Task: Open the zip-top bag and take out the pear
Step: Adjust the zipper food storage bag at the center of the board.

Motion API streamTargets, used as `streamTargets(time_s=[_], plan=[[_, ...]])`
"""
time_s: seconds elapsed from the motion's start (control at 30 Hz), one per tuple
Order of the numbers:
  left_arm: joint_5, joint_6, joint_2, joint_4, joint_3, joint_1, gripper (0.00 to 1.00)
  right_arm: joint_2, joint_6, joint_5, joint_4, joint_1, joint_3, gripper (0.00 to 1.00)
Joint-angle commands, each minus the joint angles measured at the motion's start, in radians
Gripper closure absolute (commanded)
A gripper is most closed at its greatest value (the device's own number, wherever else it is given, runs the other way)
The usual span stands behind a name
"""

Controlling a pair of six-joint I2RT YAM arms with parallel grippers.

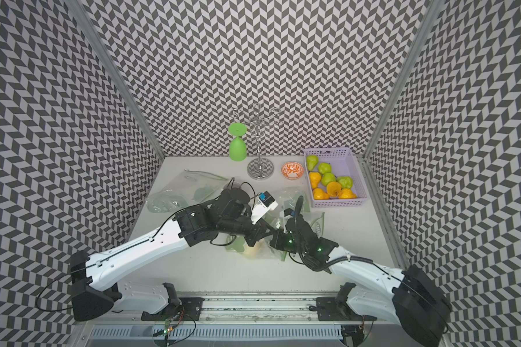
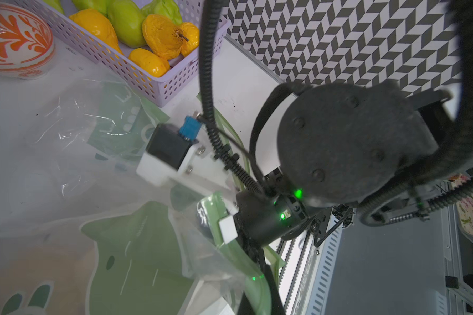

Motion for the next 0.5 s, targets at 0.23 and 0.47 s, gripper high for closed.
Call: streamTargets(time_s=[0.23,0.47], plan=[[-0.020,-0.079,-0.112,0.194,-0.047,0.060,0.63,-0.076,-0.099,-0.138,-0.025,-0.061,-0.057,0.87],[0.036,-0.223,-0.337,0.340,-0.357,0.436,0.54,-0.068,-0.107,-0.242,0.007,-0.063,-0.040,0.76]])
